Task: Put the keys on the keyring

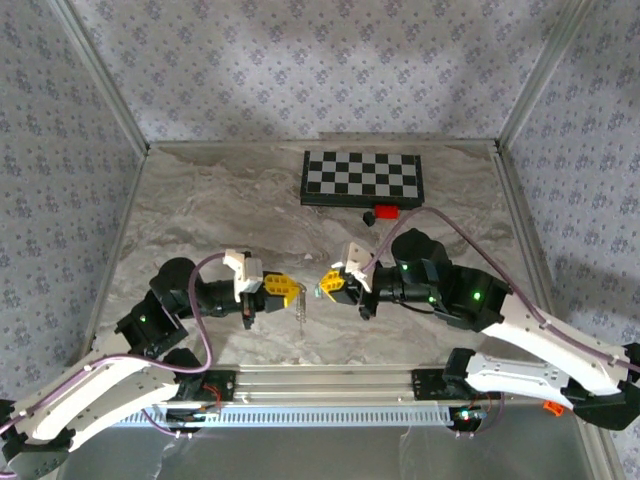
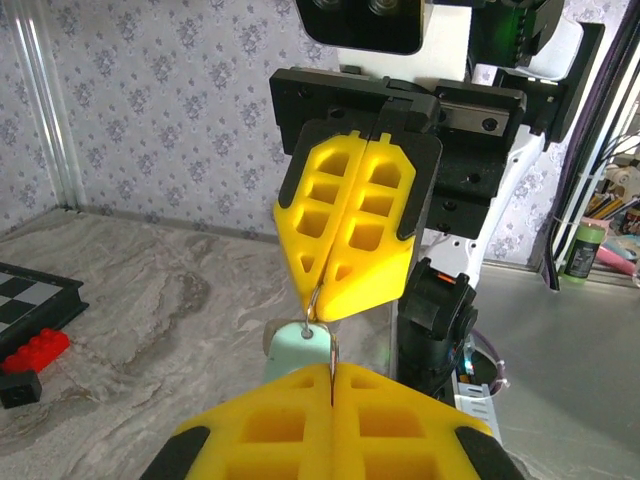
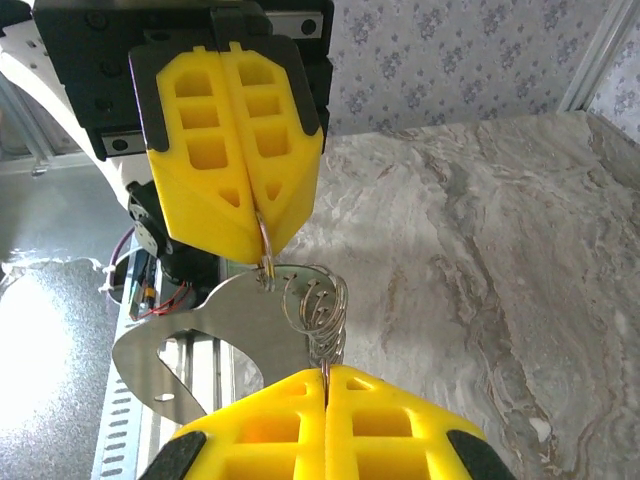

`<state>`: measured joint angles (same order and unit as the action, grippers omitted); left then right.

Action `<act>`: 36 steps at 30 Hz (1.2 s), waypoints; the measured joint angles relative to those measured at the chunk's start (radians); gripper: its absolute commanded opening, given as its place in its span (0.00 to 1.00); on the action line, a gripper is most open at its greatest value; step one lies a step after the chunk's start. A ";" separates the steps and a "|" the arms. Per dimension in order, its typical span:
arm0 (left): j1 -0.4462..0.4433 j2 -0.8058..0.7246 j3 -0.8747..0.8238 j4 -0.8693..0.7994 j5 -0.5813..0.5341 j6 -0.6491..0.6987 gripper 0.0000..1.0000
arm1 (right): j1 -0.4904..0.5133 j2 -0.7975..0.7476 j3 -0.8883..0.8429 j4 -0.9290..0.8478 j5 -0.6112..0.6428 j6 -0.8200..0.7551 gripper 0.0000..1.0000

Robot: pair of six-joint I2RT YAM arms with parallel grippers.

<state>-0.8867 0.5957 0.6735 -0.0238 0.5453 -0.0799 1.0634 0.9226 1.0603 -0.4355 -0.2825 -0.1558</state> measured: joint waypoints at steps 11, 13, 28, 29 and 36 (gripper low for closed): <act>0.000 0.009 -0.002 0.021 -0.022 0.008 0.00 | 0.022 0.037 0.012 -0.010 0.053 -0.008 0.00; 0.000 0.009 -0.002 0.023 -0.022 0.009 0.00 | 0.023 0.043 0.016 -0.010 0.057 -0.006 0.00; 0.000 0.030 -0.007 0.033 -0.022 0.019 0.00 | 0.027 -0.007 -0.014 0.057 0.051 0.039 0.00; 0.000 0.030 -0.008 0.036 -0.022 0.018 0.00 | 0.027 -0.009 -0.017 0.061 0.050 0.041 0.00; 0.000 0.029 -0.011 0.046 -0.022 0.018 0.00 | 0.021 -0.008 -0.024 0.089 0.031 0.060 0.00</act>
<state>-0.8867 0.6243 0.6624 0.0223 0.5236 -0.0616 1.0843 0.9142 1.0363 -0.3462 -0.2512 -0.0959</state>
